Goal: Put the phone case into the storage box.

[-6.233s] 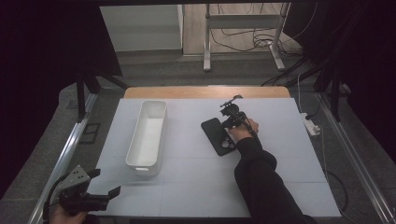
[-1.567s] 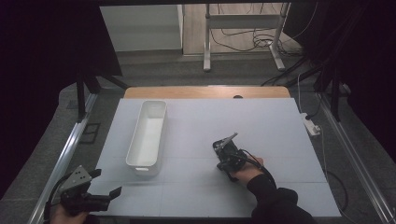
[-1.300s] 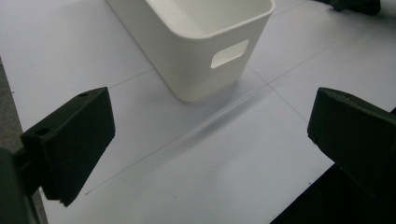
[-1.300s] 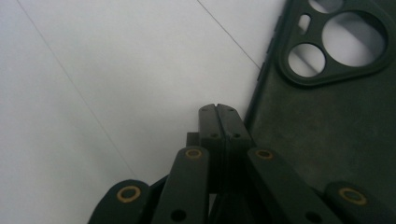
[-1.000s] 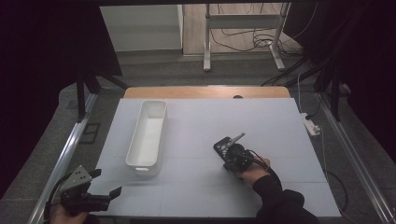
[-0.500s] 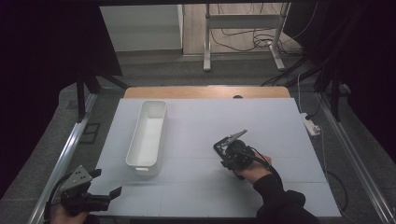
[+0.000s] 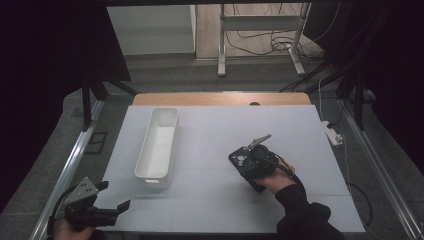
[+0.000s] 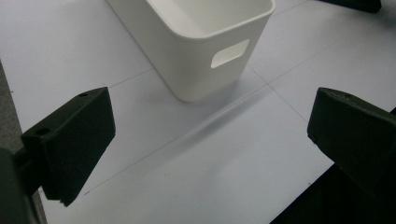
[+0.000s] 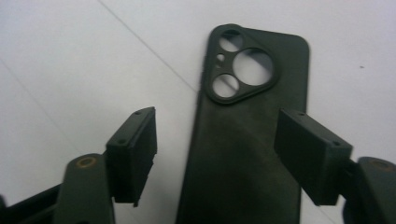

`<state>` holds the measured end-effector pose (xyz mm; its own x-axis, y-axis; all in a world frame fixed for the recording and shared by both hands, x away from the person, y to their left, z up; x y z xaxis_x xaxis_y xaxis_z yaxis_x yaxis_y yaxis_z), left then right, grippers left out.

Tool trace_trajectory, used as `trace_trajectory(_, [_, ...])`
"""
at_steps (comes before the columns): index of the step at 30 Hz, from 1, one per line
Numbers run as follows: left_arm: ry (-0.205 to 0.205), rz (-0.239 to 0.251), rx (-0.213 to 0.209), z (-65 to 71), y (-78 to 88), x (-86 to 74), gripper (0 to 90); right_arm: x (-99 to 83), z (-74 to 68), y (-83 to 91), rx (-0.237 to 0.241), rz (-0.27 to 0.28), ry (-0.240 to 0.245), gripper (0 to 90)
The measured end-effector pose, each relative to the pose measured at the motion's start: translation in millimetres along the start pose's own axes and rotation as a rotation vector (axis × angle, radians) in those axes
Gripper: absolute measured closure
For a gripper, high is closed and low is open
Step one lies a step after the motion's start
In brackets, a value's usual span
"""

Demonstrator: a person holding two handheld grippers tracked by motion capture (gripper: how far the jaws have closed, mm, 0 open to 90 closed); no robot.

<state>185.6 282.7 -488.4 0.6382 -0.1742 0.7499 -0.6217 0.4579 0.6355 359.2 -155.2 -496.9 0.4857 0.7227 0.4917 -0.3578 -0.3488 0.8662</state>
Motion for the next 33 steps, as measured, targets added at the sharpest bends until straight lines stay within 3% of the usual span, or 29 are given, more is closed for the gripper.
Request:
trace_trajectory(2, [0.000, 0.000, 0.000, 0.0, 0.0, 0.0, 1.6, -0.4, 1.3, 0.4, -0.001, 0.002, -0.002, 26.6])
trace_trajectory(12, [-0.001, 0.000, -0.001, 0.0, 0.0, 0.1, 1.6, -6.6, 18.0, 1.1, -0.015, 0.014, -0.081, 0.1])
trace_trajectory(24, [-0.003, 0.000, 0.000, 0.1, 0.0, 0.0, 1.6, -10.4, 21.8, -0.1, -0.015, 0.013, -0.084, 0.0])
trace_trajectory(33, [-0.003, 0.001, -0.001, 0.2, 0.1, 0.0, 1.6, -21.0, 19.3, -17.5, 0.000, -0.029, -0.078, 0.0])
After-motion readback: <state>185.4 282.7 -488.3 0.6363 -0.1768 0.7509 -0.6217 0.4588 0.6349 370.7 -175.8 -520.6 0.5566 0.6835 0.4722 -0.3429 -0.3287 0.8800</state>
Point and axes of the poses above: each handheld gripper's, and its own axes: y roughly backward along the jaws, x roughly out of its top, z roughly to its right, the point moved 3 cm from there along -y, roughly forward along the jaws, and after that the axes turned 7 degrees about y, right-handed, at the moved point
